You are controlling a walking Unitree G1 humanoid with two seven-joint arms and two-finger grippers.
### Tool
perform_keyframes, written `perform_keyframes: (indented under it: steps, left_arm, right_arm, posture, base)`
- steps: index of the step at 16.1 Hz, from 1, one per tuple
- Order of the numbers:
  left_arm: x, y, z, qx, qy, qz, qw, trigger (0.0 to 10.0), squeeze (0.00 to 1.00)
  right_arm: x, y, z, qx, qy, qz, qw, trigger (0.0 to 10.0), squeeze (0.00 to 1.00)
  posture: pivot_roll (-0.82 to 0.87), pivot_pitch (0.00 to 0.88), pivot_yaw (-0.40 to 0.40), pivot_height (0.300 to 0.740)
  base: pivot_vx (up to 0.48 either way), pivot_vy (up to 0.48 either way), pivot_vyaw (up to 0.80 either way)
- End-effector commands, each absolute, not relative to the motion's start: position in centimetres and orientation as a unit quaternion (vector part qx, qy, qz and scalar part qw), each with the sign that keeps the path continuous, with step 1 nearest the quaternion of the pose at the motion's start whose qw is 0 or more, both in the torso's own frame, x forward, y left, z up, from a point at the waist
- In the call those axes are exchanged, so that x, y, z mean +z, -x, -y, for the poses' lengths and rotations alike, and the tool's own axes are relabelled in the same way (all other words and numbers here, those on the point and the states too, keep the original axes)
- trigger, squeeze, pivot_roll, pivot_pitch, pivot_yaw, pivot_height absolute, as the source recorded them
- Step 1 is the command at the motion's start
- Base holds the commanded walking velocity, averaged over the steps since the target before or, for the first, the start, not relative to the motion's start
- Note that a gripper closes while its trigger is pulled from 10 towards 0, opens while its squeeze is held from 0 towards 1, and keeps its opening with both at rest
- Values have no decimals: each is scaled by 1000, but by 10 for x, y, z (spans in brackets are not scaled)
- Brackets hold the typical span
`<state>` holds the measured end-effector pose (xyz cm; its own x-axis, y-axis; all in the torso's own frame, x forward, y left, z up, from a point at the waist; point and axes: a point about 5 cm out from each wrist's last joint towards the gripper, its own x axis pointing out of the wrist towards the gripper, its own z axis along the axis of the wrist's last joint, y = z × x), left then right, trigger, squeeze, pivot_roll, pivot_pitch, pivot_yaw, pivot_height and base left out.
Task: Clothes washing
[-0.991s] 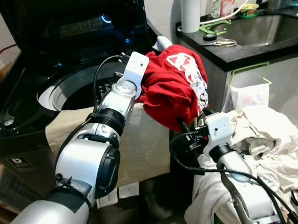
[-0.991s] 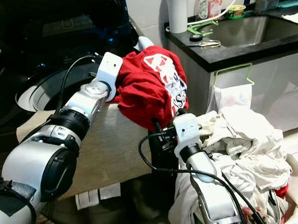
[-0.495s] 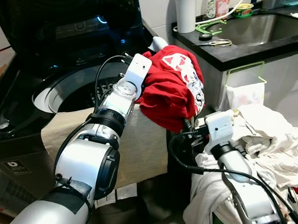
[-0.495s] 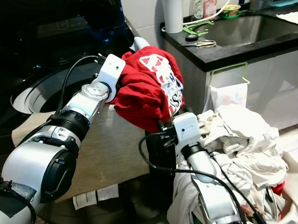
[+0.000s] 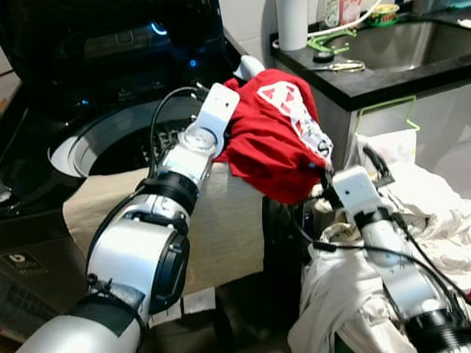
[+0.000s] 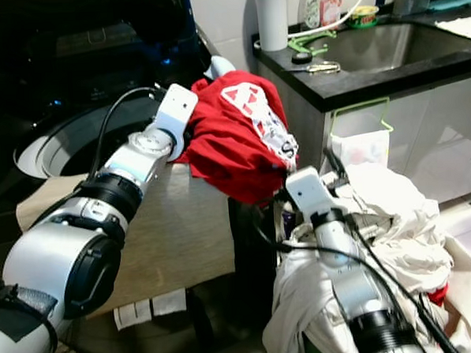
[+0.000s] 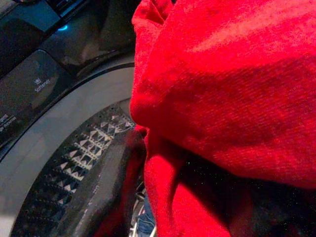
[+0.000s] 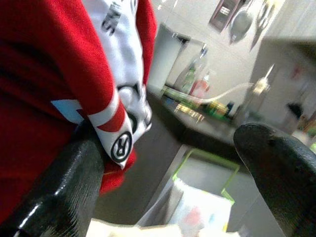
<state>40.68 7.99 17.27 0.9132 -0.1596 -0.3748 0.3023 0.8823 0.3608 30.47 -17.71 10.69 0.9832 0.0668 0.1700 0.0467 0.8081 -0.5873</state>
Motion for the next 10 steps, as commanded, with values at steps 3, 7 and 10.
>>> perform_keyframes:
  steps: [3,7,10]
  left_arm:
    - [97,-374,-82,-149,-195,-318,916,10000,0]
    - [98,-375,-82,-146,-183,-316,920,10000,0]
    - [102,-376,-79,-148,-179,-309,922,10000,0]
  right_arm:
    - [122,-321,180,-16,335,143,931,10000,0]
    - [137,-341,181,-23,394,188,899,10000,0]
    - [146,-346,180,-19,382,207,901,10000,0]
  posture:
    - [-78,0,124,740]
    - [-67,0,117,740]
    - [-61,0,107,740]
  base:
    - [0,0,0]
    - [0,0,0]
    - [0,0,0]
